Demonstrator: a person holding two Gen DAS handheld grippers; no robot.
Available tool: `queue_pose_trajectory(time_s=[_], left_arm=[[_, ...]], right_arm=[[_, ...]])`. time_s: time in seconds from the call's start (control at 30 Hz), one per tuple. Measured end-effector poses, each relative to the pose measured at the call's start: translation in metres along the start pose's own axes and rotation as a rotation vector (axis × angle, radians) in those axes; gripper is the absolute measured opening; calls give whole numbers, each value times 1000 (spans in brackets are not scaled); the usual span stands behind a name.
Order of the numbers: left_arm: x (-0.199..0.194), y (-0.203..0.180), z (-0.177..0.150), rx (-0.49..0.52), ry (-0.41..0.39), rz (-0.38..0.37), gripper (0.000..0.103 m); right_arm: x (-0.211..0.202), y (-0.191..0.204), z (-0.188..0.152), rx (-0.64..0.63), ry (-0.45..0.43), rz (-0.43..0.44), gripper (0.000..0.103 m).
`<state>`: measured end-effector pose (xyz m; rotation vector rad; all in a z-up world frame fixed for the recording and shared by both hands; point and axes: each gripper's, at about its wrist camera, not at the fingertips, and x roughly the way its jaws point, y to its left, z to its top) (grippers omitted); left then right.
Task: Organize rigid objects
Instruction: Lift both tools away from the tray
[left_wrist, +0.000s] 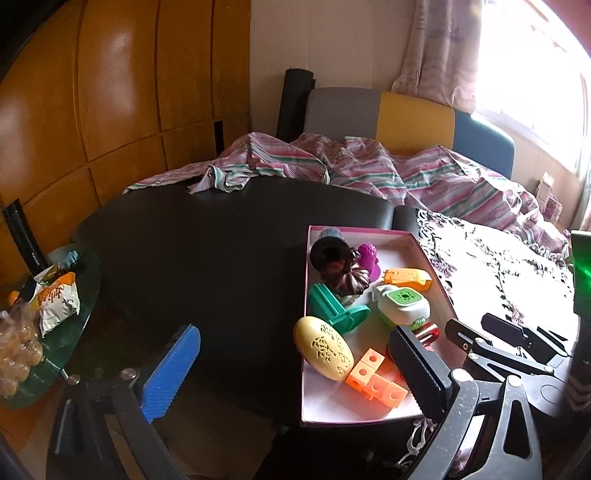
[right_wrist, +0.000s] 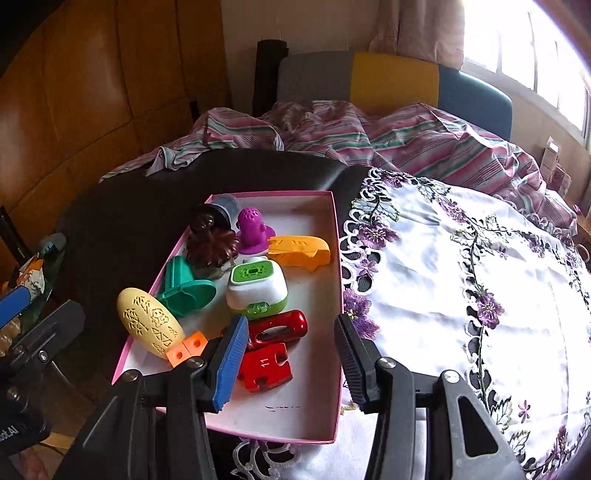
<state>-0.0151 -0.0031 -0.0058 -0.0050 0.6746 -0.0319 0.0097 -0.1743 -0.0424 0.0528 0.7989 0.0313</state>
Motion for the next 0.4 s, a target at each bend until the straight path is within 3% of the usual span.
queue_pose_trajectory(time_s=[0.4], left_arm=[[1, 1, 1, -12, -1, 12, 102]], right_arm=[[-1, 7, 1, -27, -5, 10, 49]])
